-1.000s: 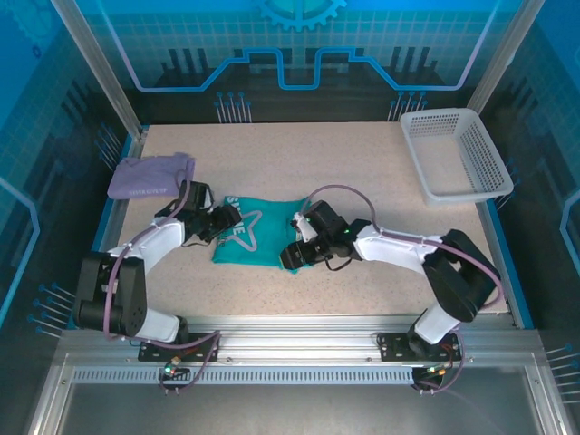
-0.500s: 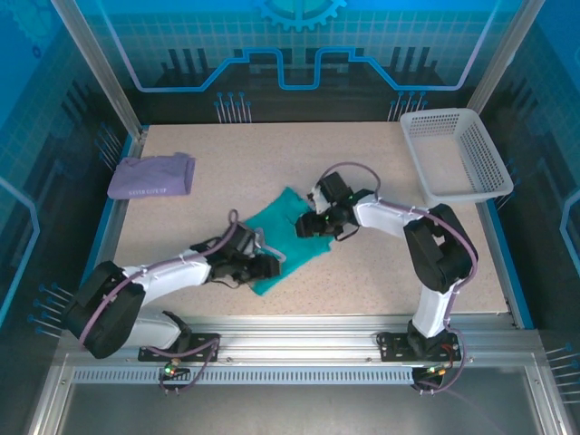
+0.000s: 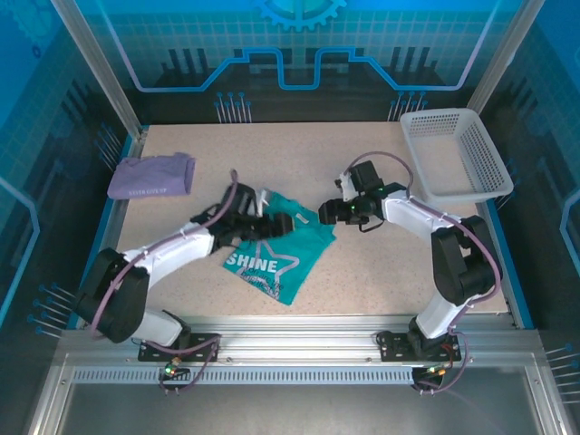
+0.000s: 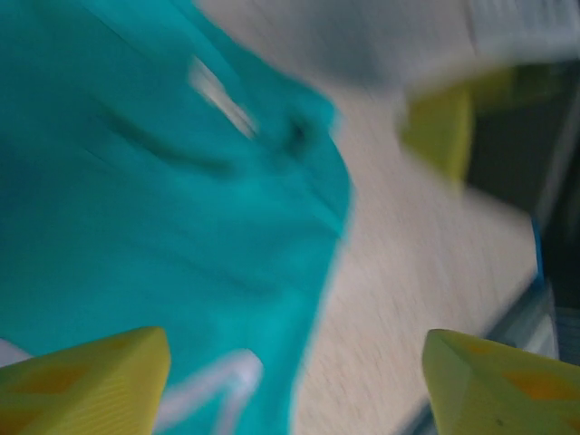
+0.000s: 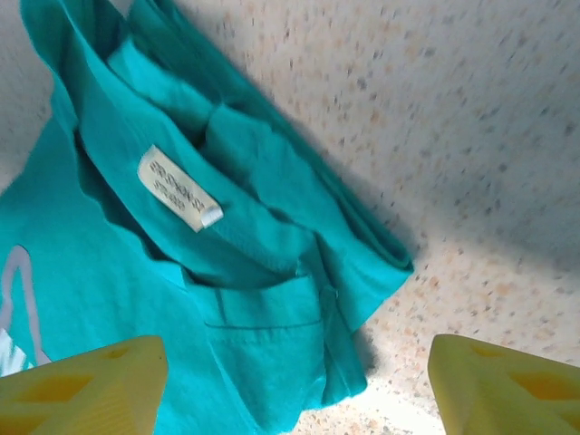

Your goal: Fold the inside-out t-shirt

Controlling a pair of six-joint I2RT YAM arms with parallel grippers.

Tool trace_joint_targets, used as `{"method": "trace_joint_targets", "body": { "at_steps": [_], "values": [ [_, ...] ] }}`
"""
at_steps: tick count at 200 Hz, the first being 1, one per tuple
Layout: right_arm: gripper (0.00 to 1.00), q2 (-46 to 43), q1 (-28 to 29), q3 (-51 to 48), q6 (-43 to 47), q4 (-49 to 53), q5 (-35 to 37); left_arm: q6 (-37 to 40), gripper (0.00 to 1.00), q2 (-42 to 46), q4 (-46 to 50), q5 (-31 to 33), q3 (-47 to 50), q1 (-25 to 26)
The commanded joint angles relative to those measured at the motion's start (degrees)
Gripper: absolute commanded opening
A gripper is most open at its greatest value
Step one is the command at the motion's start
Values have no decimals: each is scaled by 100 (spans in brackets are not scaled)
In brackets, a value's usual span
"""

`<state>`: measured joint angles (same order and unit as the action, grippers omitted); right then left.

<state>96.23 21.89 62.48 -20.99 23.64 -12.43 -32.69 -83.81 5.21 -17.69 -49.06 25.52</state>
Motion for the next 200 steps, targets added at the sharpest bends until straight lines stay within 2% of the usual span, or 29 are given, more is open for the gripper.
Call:
{"method": "trace_joint_targets", "body": {
  "at_steps": [1, 38, 70, 127, 200],
  "values": [
    [80, 167, 152, -98, -212, -17, 222, 779, 81, -612, 498, 532, -693, -421],
    [82, 573, 295, 70, -350, -52, 266, 1410, 83, -1904, 974, 329, -1828, -987],
    [82, 902, 408, 165, -457, -151, 242, 1958, 83, -2806, 1664, -172, -2811, -1031],
    [74, 1291, 709, 448, -620, -271, 155, 2227, 77, -3401, 2326, -805, -3392, -1031],
    [62, 1506, 816, 805, -761, -360, 87, 2375, 75, -4141, 3010, -1273, -4123, -1049]
  ]
}}
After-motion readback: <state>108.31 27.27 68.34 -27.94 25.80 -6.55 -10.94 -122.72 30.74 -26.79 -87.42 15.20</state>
